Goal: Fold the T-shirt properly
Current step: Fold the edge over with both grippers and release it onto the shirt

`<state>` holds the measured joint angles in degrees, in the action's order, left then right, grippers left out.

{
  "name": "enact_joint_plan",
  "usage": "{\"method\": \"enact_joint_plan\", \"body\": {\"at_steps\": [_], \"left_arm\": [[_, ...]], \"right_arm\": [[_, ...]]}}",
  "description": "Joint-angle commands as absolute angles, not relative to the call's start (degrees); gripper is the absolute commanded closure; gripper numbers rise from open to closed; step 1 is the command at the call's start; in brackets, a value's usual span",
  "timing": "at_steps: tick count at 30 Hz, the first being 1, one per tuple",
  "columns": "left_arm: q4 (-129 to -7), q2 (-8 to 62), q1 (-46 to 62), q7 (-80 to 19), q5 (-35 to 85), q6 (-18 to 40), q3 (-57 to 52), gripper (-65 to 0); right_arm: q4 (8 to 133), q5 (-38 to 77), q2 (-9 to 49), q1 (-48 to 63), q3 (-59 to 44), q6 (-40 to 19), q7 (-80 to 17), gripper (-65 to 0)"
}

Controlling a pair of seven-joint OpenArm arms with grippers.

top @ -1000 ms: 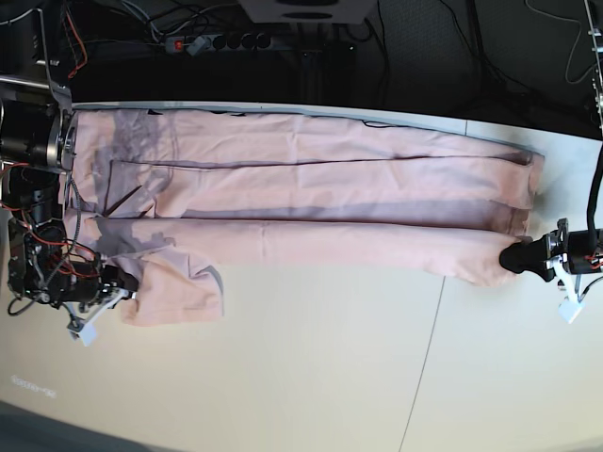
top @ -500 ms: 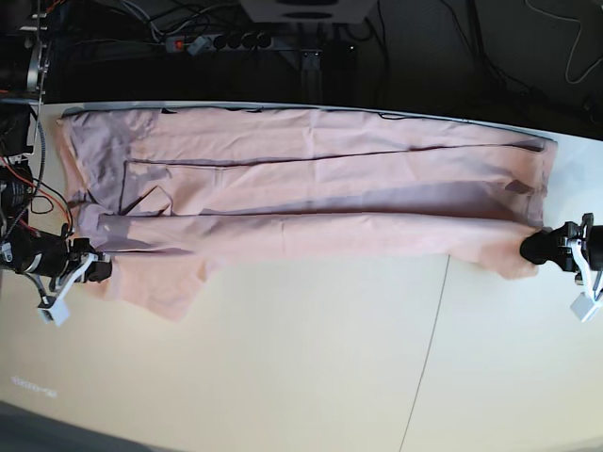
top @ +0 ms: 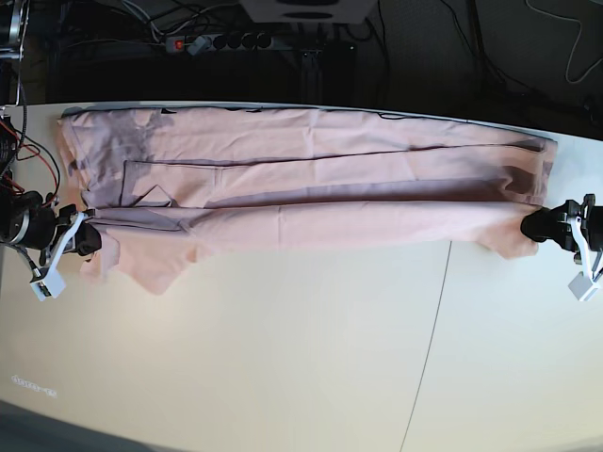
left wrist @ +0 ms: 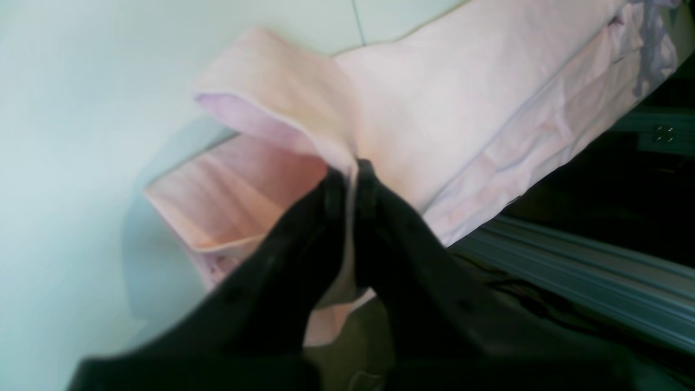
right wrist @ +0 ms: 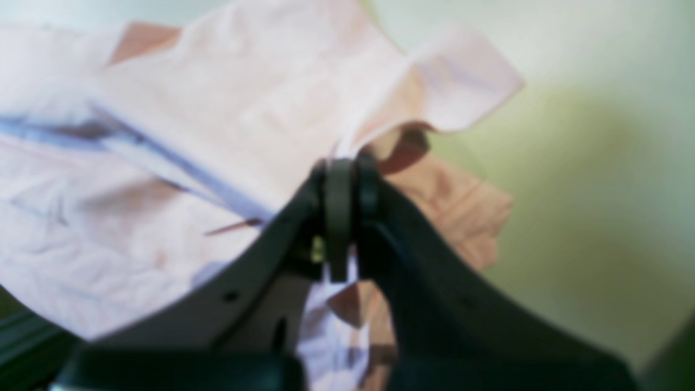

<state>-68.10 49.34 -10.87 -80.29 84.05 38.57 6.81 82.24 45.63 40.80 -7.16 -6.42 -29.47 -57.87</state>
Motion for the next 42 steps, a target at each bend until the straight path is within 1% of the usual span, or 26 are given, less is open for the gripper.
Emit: {"method": "enact_joint_plan", "body": {"at_steps": [1,11,17,18,19,22,23,25,26,27,28,29,30,31,37,42], "left_arm": [[-68.7,50.9,-11.4,-80.0,85.0,40.0,6.3,0.0],[-68.7,50.8,-10.1,-80.0,85.0,40.0,6.4,0.0],[-68.7,50.8,-10.1,-80.0,85.0,40.0,6.4,0.0],[-68.7,50.8,-10.1,-80.0,85.0,40.0,6.4,-2.7],[-68.7,50.8,-10.1,-80.0,85.0,40.0,6.4,-7.0],[-68.7,50.8,-10.1,-80.0,85.0,40.0,6.4,-22.5],[-68.7,50.8,-10.1,-80.0,85.0,40.0,6.4,-26.5],[-68.7,50.8,-10.0,-80.0,85.0,40.0,6.4,-30.6],[-68.7,50.8,-9.8,-80.0,85.0,40.0,6.4,-30.7],[-68.7,50.8,-9.8,-80.0,85.0,40.0,6.4,-30.7],[-68.7,50.8,-9.8,-80.0,85.0,40.0,6.4,-30.7],[-68.7,50.8,-9.8,-80.0,85.0,40.0,6.3,-30.7],[-68.7,50.9,-9.8,-80.0,85.0,40.0,6.3,-30.7],[-68.7,50.9,-9.8,-80.0,85.0,40.0,6.3,-30.7],[-68.7,51.8,-9.8,-80.0,85.0,40.0,6.3,-30.6],[-68.7,53.3,-9.8,-80.0,85.0,40.0,4.9,-30.5]], "right_arm": [[83.9,46.2,42.4,-7.0,-8.6,-34.8,-57.1,0.0],[94.6,47.6,42.0,6.8,-19.7,-34.8,-57.9,0.0],[97.1,47.6,41.7,12.1,-21.7,-34.7,-57.9,0.0],[97.1,47.6,41.7,12.3,-21.7,-34.7,-57.9,0.0],[97.1,47.5,41.6,12.5,-21.7,-34.7,-57.9,0.0],[97.1,47.2,40.8,12.6,-21.7,-34.7,-58.2,0.0],[97.1,46.9,40.4,12.6,-21.7,-34.7,-58.7,0.0],[97.1,46.2,39.4,12.8,-21.7,-34.7,-59.4,0.0],[97.1,45.5,39.0,12.9,-21.7,-34.7,-59.4,0.0],[97.0,44.5,38.5,13.1,-21.7,-34.7,-59.5,-6.2],[97.0,44.0,38.2,13.3,-21.7,-34.6,-59.5,-16.9],[97.0,43.9,37.9,13.5,-21.7,-34.4,-59.5,-25.9],[97.0,44.0,37.8,13.8,-21.7,-34.4,-59.4,-31.7],[97.0,44.1,37.7,13.9,-21.7,-34.4,-59.4,-33.8],[97.2,45.5,37.5,13.8,-22.3,-34.3,-59.3,-33.8],[100.4,47.2,35.9,13.7,-26.3,-34.3,-58.5,-33.6]]}}
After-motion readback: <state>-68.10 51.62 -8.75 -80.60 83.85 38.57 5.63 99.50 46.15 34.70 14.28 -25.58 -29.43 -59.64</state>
